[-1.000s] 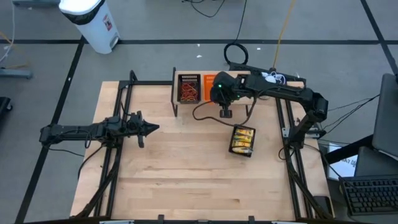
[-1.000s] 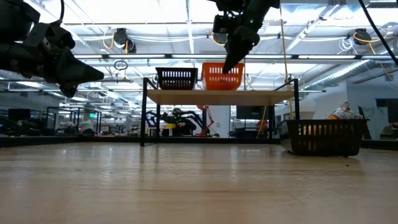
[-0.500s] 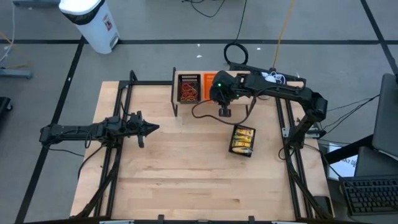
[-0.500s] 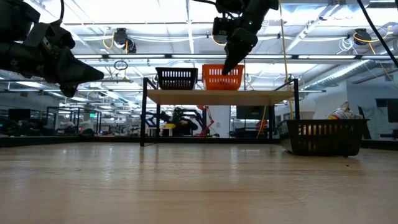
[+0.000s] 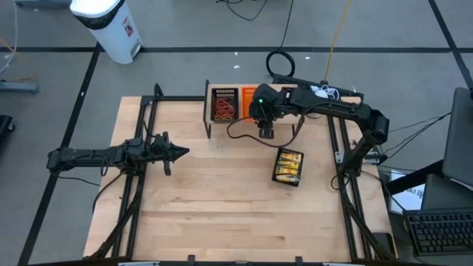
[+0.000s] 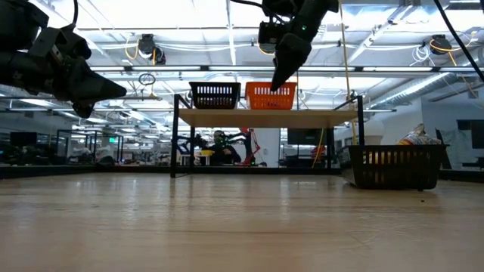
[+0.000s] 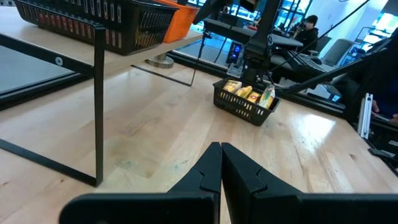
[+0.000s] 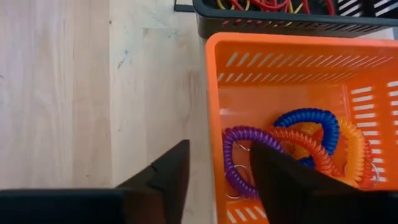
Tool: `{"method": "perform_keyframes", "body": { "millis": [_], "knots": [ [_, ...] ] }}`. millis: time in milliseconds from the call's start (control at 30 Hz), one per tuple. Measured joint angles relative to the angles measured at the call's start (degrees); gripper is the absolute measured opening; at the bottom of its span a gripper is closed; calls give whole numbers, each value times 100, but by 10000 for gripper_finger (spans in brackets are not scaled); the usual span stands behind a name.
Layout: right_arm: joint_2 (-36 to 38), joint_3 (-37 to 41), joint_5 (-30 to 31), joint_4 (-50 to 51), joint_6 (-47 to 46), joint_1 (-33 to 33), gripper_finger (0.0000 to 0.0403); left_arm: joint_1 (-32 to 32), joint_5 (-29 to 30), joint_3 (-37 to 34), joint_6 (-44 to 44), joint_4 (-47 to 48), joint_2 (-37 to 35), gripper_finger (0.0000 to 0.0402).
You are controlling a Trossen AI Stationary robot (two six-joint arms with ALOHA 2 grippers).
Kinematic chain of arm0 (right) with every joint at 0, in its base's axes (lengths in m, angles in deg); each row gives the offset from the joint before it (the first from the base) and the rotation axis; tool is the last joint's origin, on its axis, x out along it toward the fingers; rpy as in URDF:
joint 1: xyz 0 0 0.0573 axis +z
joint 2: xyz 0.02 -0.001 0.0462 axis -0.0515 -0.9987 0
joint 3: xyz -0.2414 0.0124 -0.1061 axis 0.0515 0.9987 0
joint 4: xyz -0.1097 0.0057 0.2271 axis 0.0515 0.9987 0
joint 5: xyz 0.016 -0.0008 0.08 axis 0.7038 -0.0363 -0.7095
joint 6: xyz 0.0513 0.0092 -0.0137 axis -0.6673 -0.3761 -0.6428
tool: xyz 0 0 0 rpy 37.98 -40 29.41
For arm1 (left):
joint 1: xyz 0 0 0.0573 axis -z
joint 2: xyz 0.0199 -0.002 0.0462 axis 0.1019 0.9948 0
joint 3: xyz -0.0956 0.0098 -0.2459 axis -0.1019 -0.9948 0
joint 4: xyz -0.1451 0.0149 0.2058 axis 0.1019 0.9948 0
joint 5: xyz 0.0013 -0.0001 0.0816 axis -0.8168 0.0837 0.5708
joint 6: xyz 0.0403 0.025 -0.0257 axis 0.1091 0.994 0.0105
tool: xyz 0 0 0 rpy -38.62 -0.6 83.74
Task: Pick & Place Office Desk Supplies
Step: Put the black bin on the shelf
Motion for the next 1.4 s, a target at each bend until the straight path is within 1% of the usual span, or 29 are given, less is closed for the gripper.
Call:
{"method": "perform_keyframes", "body": {
  "millis": [133, 267, 367, 433, 533, 600, 667, 700, 800, 833, 867, 967, 1100, 1200, 1300, 1400],
  "knots": [
    [100, 2, -1, 59, -206, 29, 191, 1, -1, 0, 0, -1, 0, 5],
    [400, 2, 0, 83, -282, 93, 225, 1, -2, 0, 0, 0, 0, 5],
    [807, 2, -44, -53, -274, 250, 239, 1, -3, 0, 0, -9, 0, 5],
    [1123, 2, -224, -227, -236, 451, 239, -1, -3, 1, 0, -9, 0, 5],
    [1579, 2, -270, -314, -233, 889, 214, -1, -3, 2, 0, -9, 0, 5],
    [1853, 2, -58, -263, -315, 1213, 184, 0, -5, 2, 0, -8, 0, 5],
    [2104, 2, 269, -57, -474, 1555, 143, 0, -5, 2, 1, -7, 0, 5],
    [2222, 0, 340, 56, -541, 1700, 119, -1, -5, 2, 10, -7, -1, 5],
    [2486, 3, 351, 408, -834, 2096, 39, 0, -3, 2, 43, -7, 0, 5],
    [2578, 49, 334, 415, -918, 2224, 20, -1, 0, 2, 53, -7, 0, 5],
    [2683, 125, 313, 385, -986, 2344, 11, 1, 1, 2, 55, -7, 0, 5],
    [3110, 453, 181, -73, -1268, 2610, 24, -1, 3, 2, 64, -4, 0, 5],
    [3927, 1204, 242, -734, -1637, 2658, 34, 0, 1, 2, 96, -4, 0, 5],
    [4615, 2017, 625, -941, -1929, 2656, 26, 1, 1, 2, 96, -2, 0, 5],
    [5238, 2952, 642, -1212, -2349, 2656, 15, 0, 1, 2, 57, -2, 0, 5],
    [5602, 3823, 614, -1591, -2875, 2722, 4, -1, -1, 4, 55, -4, 0, 5]
  ]
}}
